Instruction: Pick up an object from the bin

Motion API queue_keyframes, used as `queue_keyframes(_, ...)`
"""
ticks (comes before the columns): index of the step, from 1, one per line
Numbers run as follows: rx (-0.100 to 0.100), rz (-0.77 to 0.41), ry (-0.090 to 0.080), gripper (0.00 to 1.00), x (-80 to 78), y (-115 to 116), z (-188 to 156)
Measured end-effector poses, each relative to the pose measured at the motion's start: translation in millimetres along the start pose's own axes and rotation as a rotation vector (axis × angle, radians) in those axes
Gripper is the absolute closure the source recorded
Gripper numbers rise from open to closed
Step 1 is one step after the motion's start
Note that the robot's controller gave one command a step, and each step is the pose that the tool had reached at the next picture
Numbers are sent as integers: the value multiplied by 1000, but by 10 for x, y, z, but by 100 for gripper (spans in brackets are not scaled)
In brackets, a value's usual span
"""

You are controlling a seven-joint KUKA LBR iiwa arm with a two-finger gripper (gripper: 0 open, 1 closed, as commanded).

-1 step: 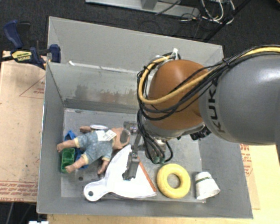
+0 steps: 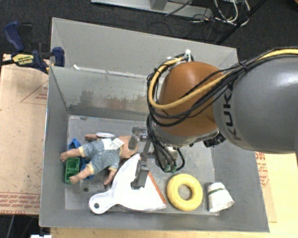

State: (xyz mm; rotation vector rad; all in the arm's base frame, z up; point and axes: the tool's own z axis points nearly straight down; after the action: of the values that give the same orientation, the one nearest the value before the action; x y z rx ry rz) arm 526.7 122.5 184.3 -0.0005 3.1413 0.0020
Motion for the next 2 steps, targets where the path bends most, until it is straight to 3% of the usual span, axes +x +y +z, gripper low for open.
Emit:
queue_keyframes(1, -1, -76, -4, 0, 0, 35, 303)
queue_keyframes(2, -1, -298, 1, 0, 89, 45, 643)
